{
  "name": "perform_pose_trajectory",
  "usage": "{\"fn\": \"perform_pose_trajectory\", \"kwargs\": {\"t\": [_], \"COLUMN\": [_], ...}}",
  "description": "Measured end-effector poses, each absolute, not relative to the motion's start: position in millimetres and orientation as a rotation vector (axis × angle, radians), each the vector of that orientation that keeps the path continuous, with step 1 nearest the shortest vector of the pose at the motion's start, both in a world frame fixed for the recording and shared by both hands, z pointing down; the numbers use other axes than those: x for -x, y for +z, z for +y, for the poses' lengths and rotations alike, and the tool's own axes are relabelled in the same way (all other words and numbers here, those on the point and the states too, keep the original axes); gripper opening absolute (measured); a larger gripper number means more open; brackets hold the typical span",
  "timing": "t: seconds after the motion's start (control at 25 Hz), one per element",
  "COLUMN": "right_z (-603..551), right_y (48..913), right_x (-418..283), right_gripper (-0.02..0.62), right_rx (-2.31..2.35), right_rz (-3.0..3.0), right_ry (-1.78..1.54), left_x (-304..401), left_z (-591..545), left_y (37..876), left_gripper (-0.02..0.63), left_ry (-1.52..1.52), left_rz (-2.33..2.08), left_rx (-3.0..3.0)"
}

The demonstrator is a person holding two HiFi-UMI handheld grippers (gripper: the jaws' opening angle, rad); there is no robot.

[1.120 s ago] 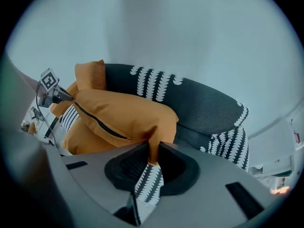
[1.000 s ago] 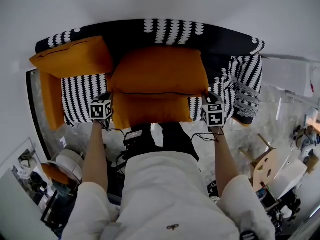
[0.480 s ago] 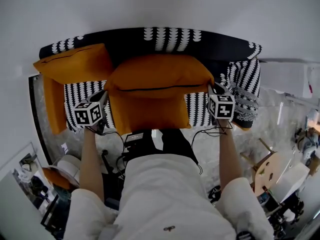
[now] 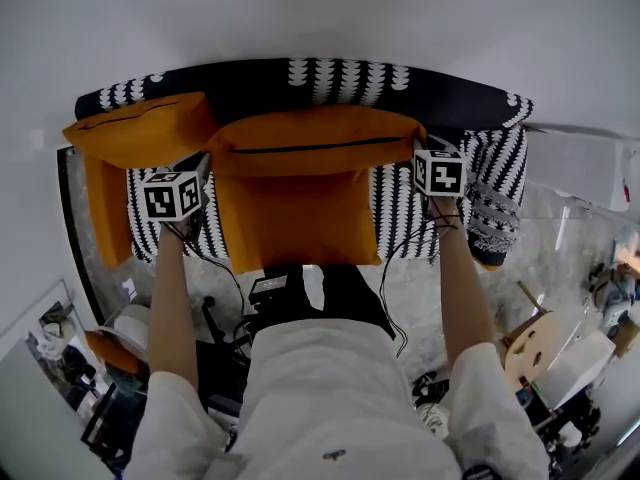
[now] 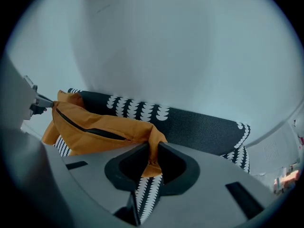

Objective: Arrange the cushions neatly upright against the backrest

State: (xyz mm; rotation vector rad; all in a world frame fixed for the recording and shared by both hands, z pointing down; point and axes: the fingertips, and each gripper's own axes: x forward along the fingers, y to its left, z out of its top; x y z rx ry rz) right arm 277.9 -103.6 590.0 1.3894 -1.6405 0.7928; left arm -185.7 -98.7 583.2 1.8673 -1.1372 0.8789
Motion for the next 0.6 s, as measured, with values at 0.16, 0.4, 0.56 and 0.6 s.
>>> {"fn": "perform_pose_trajectory", "kwargs": {"t": [0.16,0.4,0.56,0.6], "right_z": [-122,-156,-180,-183], "right_y": [610,625,629,631], "right_x": [-276,-281,-282,-280], "right_gripper": [0.061,0.067,0.066,0.066], "right_rx": [-1.393,-1.479,-1.525,-1.526], "right_rz": [-1.606,-1.596,-1.607,-1.61], "right_ry": [0.825,0.821,0.805,0.796], "left_x": [187,180,174,171], "left_z": [-126,-174,-203,-207], "left_y": [611,631,639,641], "left_gripper": [0.041,0.046,0.046,0.046], "left_ry": [0.965,0.965,0.972,0.984], "left_rz": [-1.148,-1.246,-1.304,-1.312], "left_rx": [-1.832,-1.836,-1.87,-1.877]}}
